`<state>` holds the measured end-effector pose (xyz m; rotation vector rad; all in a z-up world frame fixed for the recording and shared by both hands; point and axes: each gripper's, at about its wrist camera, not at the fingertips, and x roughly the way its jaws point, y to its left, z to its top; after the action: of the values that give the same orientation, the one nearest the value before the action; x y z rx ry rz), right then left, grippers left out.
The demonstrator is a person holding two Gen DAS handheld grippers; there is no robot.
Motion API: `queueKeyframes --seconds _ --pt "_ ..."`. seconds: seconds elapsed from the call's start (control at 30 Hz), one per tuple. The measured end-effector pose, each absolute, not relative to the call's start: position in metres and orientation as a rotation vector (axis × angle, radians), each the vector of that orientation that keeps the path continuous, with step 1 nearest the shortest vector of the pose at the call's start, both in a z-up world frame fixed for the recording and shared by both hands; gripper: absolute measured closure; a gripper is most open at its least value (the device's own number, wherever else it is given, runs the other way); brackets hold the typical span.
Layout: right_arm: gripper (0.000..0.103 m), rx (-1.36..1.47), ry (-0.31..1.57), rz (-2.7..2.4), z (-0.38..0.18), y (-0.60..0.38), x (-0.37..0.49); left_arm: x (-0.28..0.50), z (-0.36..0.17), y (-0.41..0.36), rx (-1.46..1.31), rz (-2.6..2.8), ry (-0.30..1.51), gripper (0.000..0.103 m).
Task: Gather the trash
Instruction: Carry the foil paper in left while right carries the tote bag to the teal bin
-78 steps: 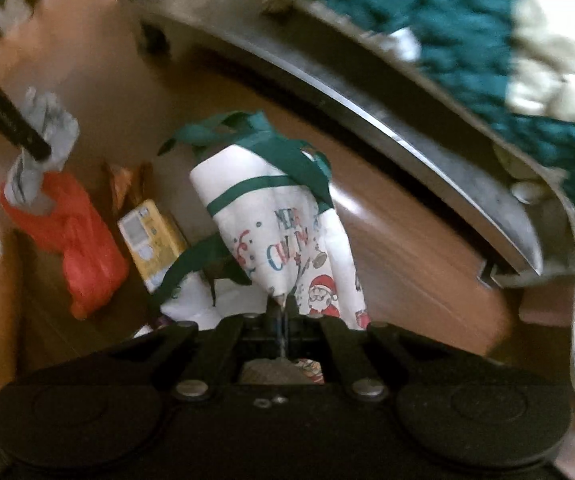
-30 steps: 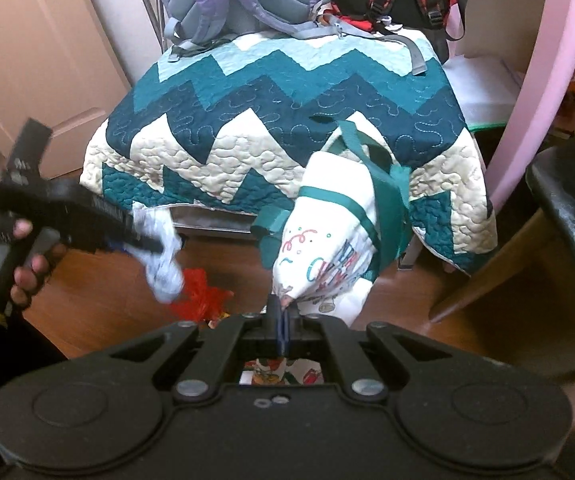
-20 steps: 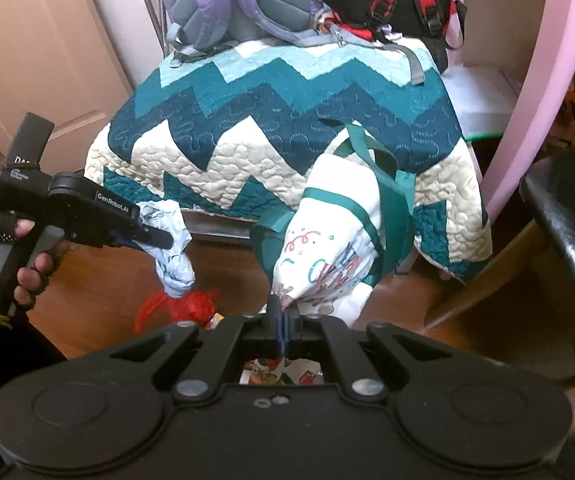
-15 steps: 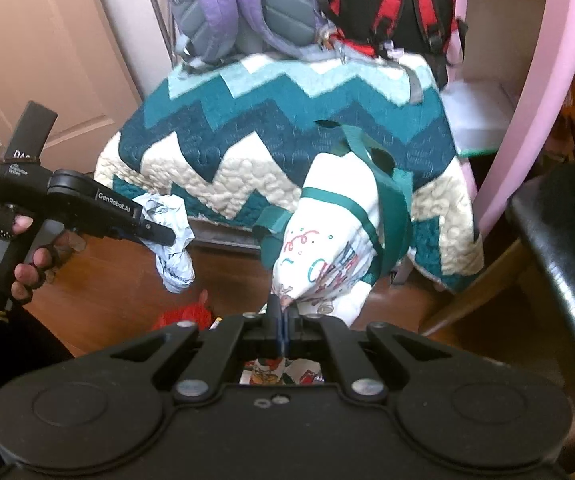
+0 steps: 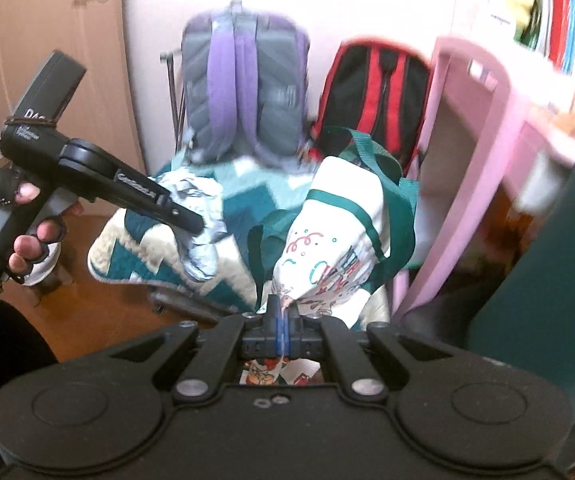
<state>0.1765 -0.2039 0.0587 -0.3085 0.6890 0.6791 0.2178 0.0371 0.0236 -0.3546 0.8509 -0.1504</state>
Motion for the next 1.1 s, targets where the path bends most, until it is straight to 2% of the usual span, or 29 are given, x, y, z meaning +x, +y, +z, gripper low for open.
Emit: queueKeyframes --seconds 0.33,0.57,0.8,1.1 --pt "0.102 -0.303 0.481 0.567 0.163 -0.275 0.179 0.234 0.164 -0.072 -0.199 -0.304 0.638 0.086" --pt "0.102 -0.260 0.387 0.416 0.218 -0.341 0.200 0.255 0.231 -0.151 -0.115 -0.390 0.556 0.085" --pt "0.102 -0.246 0.386 0.307 0.226 -0.398 0.220 0.286 0.254 -0.226 -0.067 -0.465 0.539 0.086" --pt "0.102 -0.259 0.503 0.252 0.183 -0.433 0.257 0.334 0.211 -0.291 -0.013 -0.495 0.652 0.085"
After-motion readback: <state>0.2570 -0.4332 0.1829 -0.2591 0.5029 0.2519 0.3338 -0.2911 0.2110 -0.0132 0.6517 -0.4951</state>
